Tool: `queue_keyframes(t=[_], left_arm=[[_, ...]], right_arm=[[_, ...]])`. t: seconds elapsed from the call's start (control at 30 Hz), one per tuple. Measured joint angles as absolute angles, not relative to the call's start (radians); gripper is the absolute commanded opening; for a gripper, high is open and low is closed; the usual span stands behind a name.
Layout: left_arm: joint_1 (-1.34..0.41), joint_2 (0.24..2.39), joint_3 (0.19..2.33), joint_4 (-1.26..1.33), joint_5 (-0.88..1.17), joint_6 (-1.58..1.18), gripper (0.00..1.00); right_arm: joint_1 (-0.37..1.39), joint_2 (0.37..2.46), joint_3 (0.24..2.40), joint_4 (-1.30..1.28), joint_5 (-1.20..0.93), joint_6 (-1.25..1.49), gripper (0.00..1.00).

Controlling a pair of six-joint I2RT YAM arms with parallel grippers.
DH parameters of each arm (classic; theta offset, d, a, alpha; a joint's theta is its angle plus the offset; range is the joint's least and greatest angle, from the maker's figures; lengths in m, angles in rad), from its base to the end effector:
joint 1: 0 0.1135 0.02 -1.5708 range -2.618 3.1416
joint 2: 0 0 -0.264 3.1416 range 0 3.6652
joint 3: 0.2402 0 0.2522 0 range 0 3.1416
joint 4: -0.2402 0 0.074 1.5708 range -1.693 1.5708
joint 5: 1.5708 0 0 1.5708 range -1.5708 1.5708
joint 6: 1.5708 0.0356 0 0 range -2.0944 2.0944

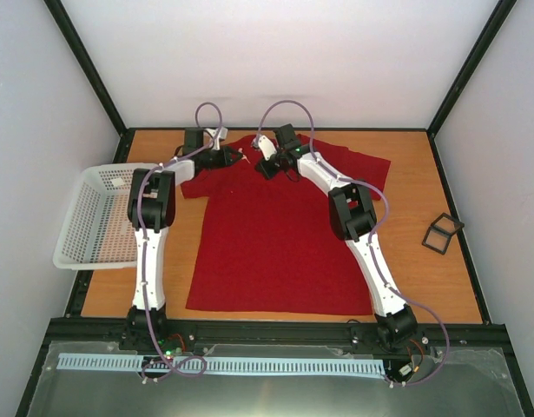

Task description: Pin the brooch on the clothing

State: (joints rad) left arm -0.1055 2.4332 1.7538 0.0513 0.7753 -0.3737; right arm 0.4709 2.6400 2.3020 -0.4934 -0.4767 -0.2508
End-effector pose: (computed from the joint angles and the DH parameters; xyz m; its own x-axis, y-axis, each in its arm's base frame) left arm 0.5236 -0.0805 0.1196 -0.7771 -0.1799 -0.6032 0.3810 0.6283 -0.6783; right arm 0.5038 0.2748 0.1378 -0.4694 -0.4864 -0.7369 -0.8208 0.5480 0.1612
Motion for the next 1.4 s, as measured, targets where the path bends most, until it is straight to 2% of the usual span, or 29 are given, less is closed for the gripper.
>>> queue_keyframes(t=[0.9,1.2,1.4], left_arm=[[-0.105,2.473,1.781,-0.006,0.919,-0.376,0.01],[-0.105,2.508,1.997,-0.178,0.910,-0.233,0.01],[-0.105,2.611,2.159,-0.305,0.923,-0.162,0.01]], right_arm=[[0.459,2.640,2.292,-0.476,-0.505,-0.304,0.03],[0.453,2.640,2.249,-0.482,-0.535,-0.443,0.03],[0.453,2.640,2.248,-0.474,-0.539,-0.496,0.03]])
